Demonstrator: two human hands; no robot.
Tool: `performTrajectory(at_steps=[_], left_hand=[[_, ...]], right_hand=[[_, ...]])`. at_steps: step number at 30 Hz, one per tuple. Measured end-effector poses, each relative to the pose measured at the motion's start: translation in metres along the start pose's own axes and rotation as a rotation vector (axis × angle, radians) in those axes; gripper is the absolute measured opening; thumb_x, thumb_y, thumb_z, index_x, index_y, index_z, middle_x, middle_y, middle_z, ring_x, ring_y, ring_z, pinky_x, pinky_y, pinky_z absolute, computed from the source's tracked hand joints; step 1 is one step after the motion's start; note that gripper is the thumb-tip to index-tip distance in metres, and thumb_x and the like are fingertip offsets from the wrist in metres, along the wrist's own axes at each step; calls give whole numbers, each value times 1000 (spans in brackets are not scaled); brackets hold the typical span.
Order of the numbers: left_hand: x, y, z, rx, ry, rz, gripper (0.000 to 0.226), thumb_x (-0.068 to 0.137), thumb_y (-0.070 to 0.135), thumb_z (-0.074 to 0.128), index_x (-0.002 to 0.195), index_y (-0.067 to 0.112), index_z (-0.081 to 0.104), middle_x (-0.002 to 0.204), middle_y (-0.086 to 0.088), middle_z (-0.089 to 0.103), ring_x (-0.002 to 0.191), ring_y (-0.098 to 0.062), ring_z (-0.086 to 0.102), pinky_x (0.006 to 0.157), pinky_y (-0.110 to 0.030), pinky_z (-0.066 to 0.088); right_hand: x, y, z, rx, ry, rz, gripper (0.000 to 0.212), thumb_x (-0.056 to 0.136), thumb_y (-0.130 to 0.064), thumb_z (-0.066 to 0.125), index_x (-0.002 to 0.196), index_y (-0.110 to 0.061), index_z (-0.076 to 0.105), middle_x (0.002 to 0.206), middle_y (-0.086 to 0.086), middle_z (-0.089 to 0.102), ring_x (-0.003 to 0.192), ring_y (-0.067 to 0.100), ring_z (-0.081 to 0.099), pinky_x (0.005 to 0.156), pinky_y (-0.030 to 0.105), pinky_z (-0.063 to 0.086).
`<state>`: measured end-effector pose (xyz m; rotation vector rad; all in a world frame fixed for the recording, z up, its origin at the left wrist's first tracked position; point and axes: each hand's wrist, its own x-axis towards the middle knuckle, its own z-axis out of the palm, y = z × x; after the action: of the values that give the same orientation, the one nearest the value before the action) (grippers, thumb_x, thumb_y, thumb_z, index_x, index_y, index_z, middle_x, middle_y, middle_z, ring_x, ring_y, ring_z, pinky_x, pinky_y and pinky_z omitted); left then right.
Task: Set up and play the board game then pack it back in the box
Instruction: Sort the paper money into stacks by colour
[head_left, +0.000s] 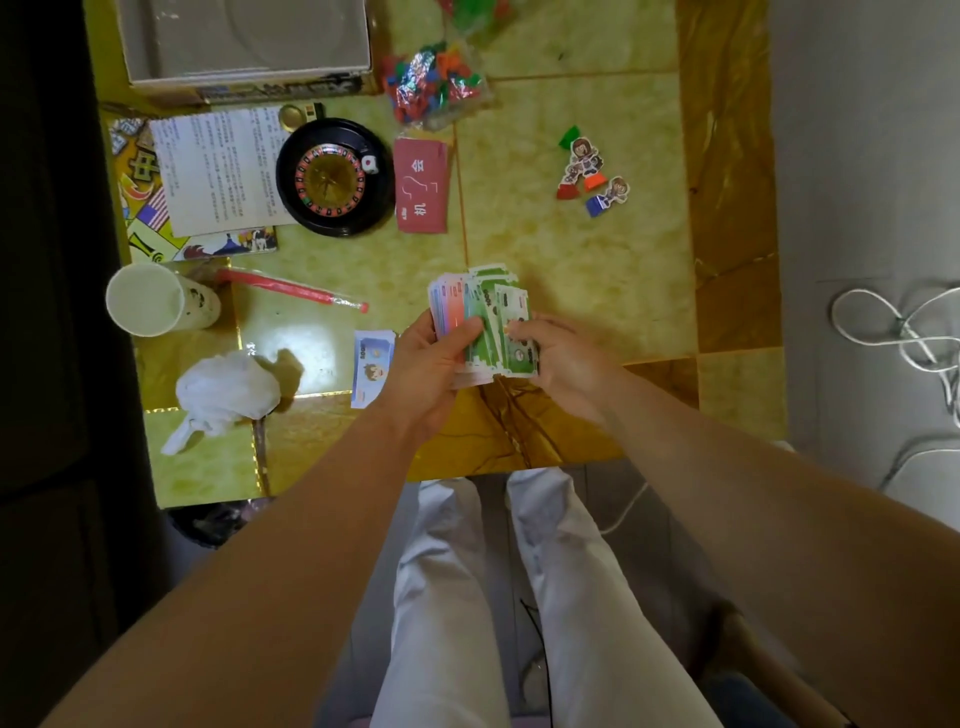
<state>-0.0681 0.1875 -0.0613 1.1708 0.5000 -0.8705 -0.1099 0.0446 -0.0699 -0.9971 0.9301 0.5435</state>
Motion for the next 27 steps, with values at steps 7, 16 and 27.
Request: performTrajectory(at_steps=[7,16,27], left_hand=[[1,2,11,-61,-45,-45,19,95,3,51,109,10,62,92,-2,74,80,-16,71,67,-28,59],[5,2,20,-48,-56,-13,17,95,4,52,108,10,61,89,-3,74,78,-17,71,67,-30,58],[9,5,23,206,132,201,75,88,-7,57,144,32,26,125,-13,55,106,-30,64,77,-47,59]], right_hand=[[-5,-8,-10,250,-153,149,21,97,-18,41,111,-14,57,92,3,65,81,14,57,62,23,42],[-5,-15,-12,389,-189,252,27,97,-23,36,109,-15,58,91,4,63,78,14,54,49,19,45],[0,-9,-13,449,-154,194,28,97,-21,38,116,-12,58,93,4,65,79,13,55,59,21,42]])
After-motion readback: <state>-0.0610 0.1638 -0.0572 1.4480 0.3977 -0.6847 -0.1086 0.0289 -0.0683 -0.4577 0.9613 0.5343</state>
